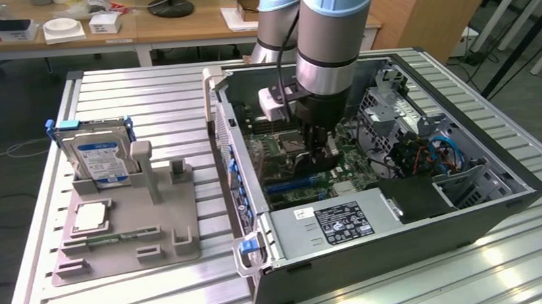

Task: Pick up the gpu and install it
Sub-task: 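Insert the gpu into the slot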

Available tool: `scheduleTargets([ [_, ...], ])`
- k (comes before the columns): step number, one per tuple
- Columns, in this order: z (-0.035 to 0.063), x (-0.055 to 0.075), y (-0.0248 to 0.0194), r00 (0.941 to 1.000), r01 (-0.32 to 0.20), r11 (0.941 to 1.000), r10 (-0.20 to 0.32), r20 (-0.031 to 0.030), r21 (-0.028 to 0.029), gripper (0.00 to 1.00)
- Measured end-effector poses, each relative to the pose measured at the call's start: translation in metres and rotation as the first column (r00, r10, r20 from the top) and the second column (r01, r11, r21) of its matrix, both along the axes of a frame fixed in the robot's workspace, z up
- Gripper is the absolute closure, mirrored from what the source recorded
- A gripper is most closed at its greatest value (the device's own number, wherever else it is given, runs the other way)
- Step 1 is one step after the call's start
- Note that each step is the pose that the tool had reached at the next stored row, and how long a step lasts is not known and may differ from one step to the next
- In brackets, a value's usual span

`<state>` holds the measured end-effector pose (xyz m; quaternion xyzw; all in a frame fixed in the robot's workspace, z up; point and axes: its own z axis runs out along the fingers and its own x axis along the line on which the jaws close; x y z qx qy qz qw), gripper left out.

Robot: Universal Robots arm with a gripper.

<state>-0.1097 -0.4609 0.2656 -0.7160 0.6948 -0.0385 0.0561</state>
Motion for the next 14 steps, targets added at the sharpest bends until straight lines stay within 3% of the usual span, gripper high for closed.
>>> scheduleTargets([
  [2, 0.0001, 0.0, 0.0002, 0.9997, 0.0, 1.0, 0.0, 0.0253, -0.0001, 0.74],
  [3, 0.0001, 0.0001, 0.0002, 0.9996, 0.0, 1.0, 0.0, 0.0295, 0.0, 0.74],
  [14, -0.0012, -0.0014, 0.0002, 0.9996, 0.0, 1.0, 0.0, 0.0295, -0.0002, 0.74],
])
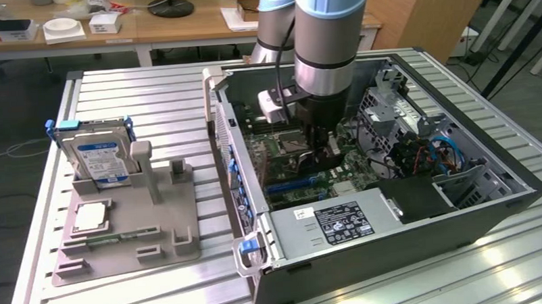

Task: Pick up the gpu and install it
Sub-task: 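Insert the gpu into the slot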

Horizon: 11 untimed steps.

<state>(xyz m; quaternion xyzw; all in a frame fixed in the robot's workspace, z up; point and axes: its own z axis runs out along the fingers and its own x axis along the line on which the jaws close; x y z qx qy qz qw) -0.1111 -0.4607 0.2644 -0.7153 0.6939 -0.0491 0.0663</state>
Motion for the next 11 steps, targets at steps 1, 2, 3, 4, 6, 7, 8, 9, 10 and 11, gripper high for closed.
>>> scheduleTargets([
  [1, -0.0003, -0.0006, 0.0, 1.0, 0.0, 1.0, 0.0, 0.0, -0.0001, 0.74],
  [2, -0.0006, -0.0012, 0.0, 1.0, 0.0, 1.0, 0.0, 0.0, -0.0002, 0.74],
  [3, -0.0009, -0.0019, 0.0, 1.0, 0.0, 1.0, 0.0, -0.0001, -0.0003, 0.74],
  [4, -0.0013, -0.0027, 0.0, 1.0, 0.0, 1.0, 0.0, -0.0001, -0.0003, 0.74],
  [6, -0.0025, -0.0053, 0.0, 1.0, 0.0, 1.0, 0.0, 0.0, -0.0005, 0.74],
  [7, -0.0031, -0.0066, 0.0001, 1.0, 0.0, 1.0, 0.0, 0.0001, -0.0007, 0.74],
  [8, -0.0036, -0.0077, 0.0001, 1.0, 0.0, 1.0, 0.0, 0.0001, -0.0008, 0.74],
  [9, -0.0039, -0.0086, 0.0001, 1.0, 0.0, 1.0, 0.0, 0.0, -0.0011, 0.74],
  [10, -0.0041, -0.0094, 0.0, 1.0, 0.0, 1.0, 0.0, -0.0001, -0.0017, 0.74],
  [11, -0.0044, -0.0101, 0.0, 1.0, 0.0, 1.0, 0.0, -0.0001, -0.0023, 0.74],
])
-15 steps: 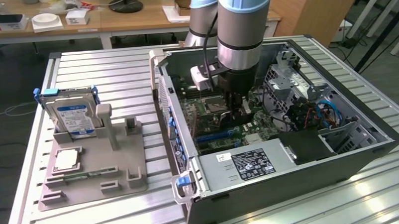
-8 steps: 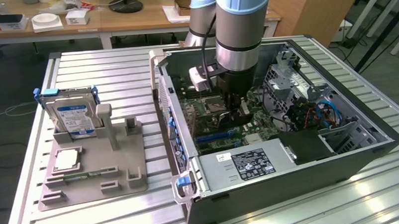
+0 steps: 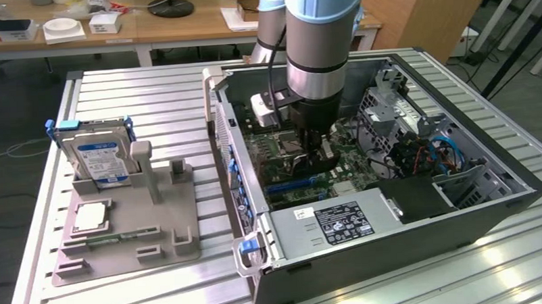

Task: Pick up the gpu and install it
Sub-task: 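Insert the gpu into the slot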

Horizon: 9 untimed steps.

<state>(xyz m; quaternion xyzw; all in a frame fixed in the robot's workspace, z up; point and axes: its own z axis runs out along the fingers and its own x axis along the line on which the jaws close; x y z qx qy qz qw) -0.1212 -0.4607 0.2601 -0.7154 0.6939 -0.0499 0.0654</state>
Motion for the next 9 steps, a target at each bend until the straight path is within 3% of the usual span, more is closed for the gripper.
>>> scheduleTargets([
  [9, -0.0031, -0.0086, 0.0, 1.0, 0.0, 1.0, 0.0, 0.0, -0.0062, 0.74],
])
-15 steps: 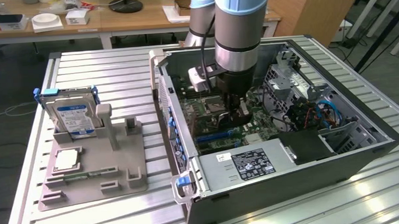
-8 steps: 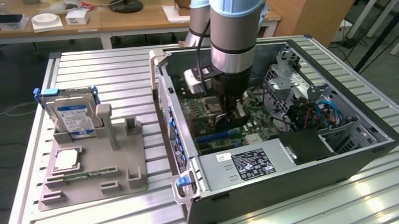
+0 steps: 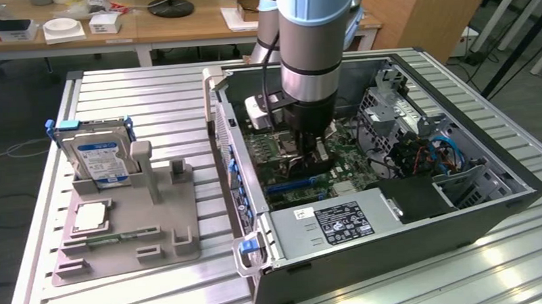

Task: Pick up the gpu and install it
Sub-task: 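Insert the gpu into the slot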

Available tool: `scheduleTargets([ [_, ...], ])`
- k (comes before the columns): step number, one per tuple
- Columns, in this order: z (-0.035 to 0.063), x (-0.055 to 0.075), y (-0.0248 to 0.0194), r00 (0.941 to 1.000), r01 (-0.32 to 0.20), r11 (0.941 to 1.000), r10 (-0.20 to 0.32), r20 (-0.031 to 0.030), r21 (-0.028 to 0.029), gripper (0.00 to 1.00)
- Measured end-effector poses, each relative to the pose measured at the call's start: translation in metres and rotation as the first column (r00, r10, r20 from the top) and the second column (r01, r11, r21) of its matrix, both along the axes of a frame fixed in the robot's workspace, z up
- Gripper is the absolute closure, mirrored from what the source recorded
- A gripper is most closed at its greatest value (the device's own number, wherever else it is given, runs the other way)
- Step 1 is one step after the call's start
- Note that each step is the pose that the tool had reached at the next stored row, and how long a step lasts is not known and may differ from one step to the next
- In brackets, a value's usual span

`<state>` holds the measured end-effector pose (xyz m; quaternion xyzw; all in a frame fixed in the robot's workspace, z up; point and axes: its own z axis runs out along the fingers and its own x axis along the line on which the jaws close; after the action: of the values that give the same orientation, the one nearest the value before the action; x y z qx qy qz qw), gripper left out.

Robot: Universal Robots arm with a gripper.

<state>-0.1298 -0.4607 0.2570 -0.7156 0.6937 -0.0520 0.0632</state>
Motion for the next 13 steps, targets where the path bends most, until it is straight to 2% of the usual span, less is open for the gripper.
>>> scheduleTargets([
  [4, -0.0014, -0.0033, 0.0, 1.0, 0.0, 1.0, 0.0, -0.0001, -0.0027, 0.74],
  [13, -0.0032, -0.0035, 0.0, 1.0, 0.0, 1.0, 0.0, 0.0001, -0.0025, 0.74],
])
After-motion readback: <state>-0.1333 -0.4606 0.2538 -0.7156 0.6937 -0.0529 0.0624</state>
